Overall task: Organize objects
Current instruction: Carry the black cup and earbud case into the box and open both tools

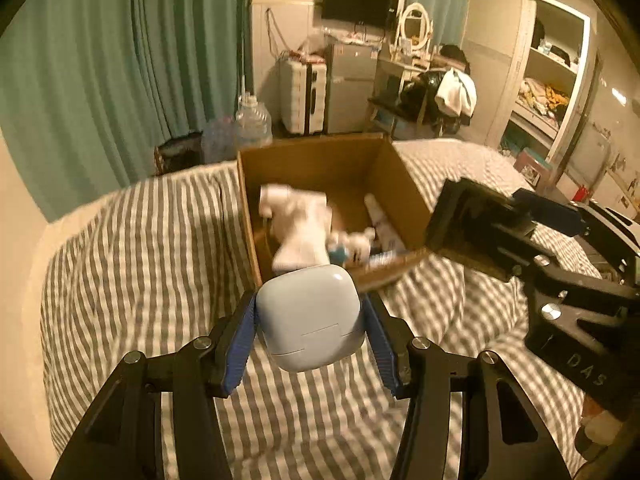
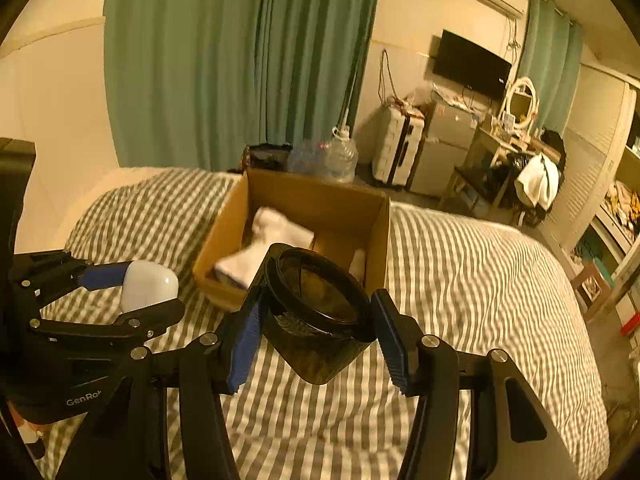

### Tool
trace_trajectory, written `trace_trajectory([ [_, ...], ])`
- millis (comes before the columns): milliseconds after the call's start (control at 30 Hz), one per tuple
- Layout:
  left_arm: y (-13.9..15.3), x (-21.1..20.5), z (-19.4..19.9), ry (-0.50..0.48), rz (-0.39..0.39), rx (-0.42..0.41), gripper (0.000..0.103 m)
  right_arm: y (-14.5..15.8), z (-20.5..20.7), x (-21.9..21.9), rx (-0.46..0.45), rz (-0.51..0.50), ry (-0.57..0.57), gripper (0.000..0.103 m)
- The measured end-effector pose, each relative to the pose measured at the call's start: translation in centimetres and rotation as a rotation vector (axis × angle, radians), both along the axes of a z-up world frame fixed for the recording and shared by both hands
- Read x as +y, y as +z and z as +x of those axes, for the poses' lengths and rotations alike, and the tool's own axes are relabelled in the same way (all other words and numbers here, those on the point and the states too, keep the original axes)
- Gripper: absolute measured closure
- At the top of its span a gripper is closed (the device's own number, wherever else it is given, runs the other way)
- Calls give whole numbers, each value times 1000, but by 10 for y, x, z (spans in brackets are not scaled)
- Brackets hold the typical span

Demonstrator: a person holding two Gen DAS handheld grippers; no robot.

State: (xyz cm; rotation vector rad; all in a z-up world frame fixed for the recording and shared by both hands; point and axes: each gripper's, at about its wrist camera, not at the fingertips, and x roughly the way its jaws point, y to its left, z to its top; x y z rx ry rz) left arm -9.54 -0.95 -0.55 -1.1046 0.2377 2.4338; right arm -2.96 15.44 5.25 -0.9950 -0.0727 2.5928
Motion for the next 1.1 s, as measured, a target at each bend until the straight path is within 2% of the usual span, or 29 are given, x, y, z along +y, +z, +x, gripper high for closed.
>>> trace_trajectory([
  [233,18,24,-41,-27,6,55,49,19,-33,26,49,-44,29,50],
  [333,13,37,-63,-38,-16,54,49,23,-48,45,63,-53,11,50],
  [433,6,49,-87,-45,-17,45,49,20,-65,71,75,-104,-13,50],
  [767,-41,85,-154,-75,8,9,49,-30,-126,130,38,-192,-54,50],
  [933,-65,100,-163,-82,-54,48,49,-57,-143,140,29,-213,-54,50],
  [1100,-79,99,-171,-82,-31,23,49,-75,-148,134,21,-206,-47,50],
])
